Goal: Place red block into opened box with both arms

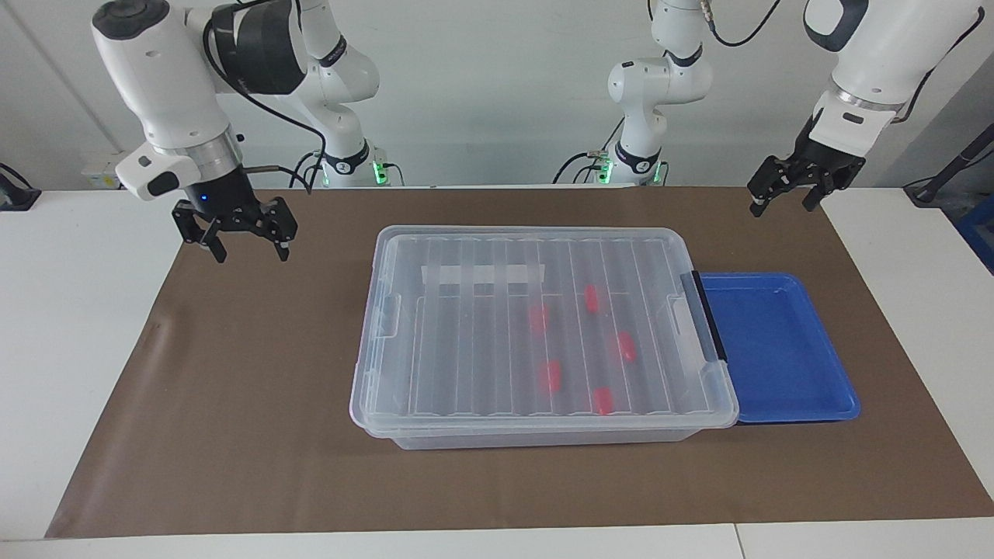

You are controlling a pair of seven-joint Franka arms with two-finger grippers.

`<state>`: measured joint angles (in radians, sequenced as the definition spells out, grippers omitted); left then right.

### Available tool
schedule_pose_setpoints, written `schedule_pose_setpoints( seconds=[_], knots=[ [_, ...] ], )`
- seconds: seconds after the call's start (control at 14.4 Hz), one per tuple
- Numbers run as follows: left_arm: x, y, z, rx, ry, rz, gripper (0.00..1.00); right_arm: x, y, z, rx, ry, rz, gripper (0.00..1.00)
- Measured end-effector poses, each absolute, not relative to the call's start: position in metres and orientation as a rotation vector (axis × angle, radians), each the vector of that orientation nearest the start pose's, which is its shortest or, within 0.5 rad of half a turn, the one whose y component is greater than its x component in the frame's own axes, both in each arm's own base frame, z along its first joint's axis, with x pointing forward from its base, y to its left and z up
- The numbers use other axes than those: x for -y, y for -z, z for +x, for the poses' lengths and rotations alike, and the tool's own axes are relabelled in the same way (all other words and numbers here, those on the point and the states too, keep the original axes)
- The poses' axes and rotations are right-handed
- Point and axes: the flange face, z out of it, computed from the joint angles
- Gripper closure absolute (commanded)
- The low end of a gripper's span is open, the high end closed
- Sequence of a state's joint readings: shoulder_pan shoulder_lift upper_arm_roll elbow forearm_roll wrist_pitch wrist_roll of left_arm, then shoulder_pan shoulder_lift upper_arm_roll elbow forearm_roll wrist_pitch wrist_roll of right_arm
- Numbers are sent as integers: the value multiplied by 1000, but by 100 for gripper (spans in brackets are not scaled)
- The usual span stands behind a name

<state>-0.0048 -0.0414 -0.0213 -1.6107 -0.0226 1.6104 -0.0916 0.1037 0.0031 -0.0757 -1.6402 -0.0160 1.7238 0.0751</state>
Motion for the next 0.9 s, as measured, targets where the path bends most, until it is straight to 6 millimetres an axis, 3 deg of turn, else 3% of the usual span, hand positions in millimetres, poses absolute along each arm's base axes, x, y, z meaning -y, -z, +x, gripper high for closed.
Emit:
schedule_pose_setpoints(
  seconds=[0.21,0.62,0.9],
  knots=[
    [17,-632,545,104,63,-3163,0,-18,-617,549,-178,19,-3150,0],
    [17,-632,545,104,62,-3163,0,0,-614,545,-244,-50,-3145,0],
    [17,-632,545,104,62,-3163,0,7,-624,541,-246,-79,-3143,0]
  ],
)
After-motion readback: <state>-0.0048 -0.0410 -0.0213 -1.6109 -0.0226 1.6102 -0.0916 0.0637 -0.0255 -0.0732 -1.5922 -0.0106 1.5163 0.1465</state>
